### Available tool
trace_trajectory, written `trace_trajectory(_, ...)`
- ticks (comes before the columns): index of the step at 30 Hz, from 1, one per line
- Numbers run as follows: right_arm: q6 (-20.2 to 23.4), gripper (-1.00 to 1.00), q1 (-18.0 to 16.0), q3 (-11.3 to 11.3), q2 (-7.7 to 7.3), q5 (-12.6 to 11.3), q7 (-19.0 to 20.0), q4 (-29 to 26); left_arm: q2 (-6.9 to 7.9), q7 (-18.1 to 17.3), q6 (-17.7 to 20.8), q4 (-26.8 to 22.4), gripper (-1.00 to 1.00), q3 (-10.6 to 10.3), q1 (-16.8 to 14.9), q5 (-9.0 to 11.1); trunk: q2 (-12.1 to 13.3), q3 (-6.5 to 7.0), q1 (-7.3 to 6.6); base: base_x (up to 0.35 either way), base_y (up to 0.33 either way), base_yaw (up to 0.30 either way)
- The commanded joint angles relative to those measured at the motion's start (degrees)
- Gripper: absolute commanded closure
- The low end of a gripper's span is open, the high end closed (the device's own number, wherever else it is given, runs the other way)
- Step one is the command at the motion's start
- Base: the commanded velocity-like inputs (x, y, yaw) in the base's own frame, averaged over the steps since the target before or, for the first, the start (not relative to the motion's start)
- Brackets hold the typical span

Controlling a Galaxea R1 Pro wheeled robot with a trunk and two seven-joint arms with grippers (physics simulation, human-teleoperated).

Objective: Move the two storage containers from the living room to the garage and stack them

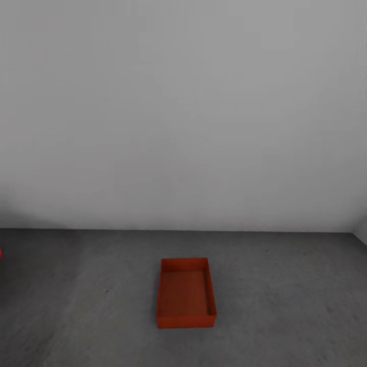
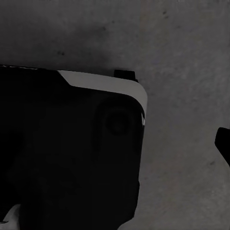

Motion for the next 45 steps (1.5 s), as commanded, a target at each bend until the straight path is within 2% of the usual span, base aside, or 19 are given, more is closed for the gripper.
trace_trajectory(1, -0.4, -1.00, 0.0, 0.5, 0.05, -0.5, -0.1, 0.2, 0.01, 0.1, -0.2, 0.0, -1.00, -0.2, 0.0, 0.4, 0.0, 0.03, 0.00, 0.000, 0.000, 0.000)
trace_trajectory(45, -0.6, -1.00, 0.1, 0.5, -0.01, -0.4, 0.0, 0.2, 0.00, 0.1, -0.2, 0.0, -1.00, -0.2, 0.0, 0.4, 0.0, 4.07, 0.00, 0.000, 0.000, 0.000)
